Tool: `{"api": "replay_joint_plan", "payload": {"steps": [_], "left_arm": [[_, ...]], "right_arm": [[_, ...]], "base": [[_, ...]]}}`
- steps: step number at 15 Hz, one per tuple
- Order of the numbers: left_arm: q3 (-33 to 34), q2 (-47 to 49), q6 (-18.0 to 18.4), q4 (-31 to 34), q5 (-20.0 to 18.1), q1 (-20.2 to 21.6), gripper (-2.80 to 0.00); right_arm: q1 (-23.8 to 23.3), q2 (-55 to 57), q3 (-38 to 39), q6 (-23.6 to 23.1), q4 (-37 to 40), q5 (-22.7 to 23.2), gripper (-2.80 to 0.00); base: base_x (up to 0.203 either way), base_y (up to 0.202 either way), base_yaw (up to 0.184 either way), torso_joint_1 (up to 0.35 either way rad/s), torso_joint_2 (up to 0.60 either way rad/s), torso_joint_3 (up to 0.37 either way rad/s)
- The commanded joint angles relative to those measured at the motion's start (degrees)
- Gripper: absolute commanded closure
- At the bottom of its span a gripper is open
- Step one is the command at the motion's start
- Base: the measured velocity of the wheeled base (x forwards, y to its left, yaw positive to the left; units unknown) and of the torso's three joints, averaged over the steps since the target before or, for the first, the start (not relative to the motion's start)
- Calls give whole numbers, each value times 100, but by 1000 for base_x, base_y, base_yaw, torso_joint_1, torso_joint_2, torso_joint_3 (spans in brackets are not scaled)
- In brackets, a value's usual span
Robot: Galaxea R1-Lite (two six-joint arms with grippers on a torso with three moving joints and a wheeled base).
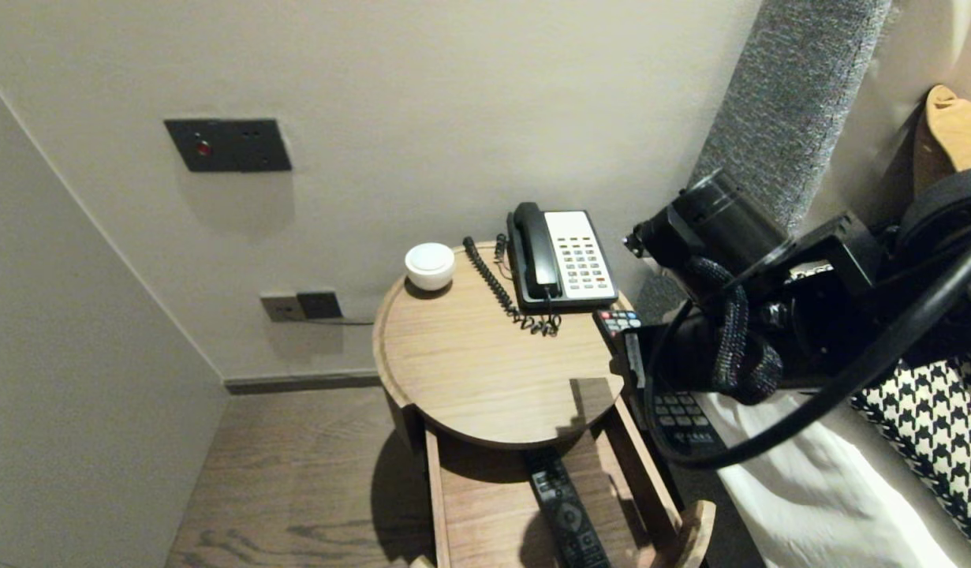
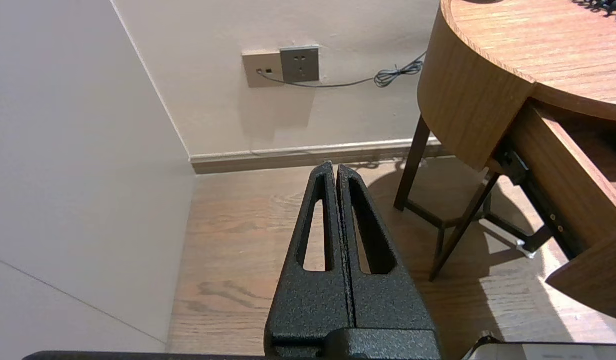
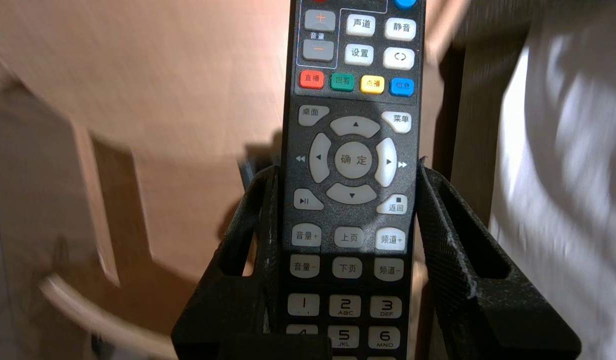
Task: Put the remote controls on the table in the drawer one by one
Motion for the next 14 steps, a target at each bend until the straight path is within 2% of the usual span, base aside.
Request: {"api": "replay_joint_plan", "payload": {"steps": [1, 5, 9, 14], "left_arm": [[0, 0, -1, -1, -1, 1, 0], [0, 0, -1, -1, -1, 1, 0], [0, 0, -1, -1, -1, 1, 0], [0, 0, -1, -1, -1, 1, 0]], "right_arm": [[19, -428, 668, 88, 16, 29, 0], [50, -822, 1810, 313, -189, 344, 0], [81, -989, 2245, 373, -314, 1282, 0], [174, -530, 2477, 311, -356, 1446, 0]], "base": [[0, 0, 0, 0, 0, 0], [0, 0, 0, 0, 0, 0], [0, 0, 0, 0, 0, 0], [0, 0, 0, 0, 0, 0]]}}
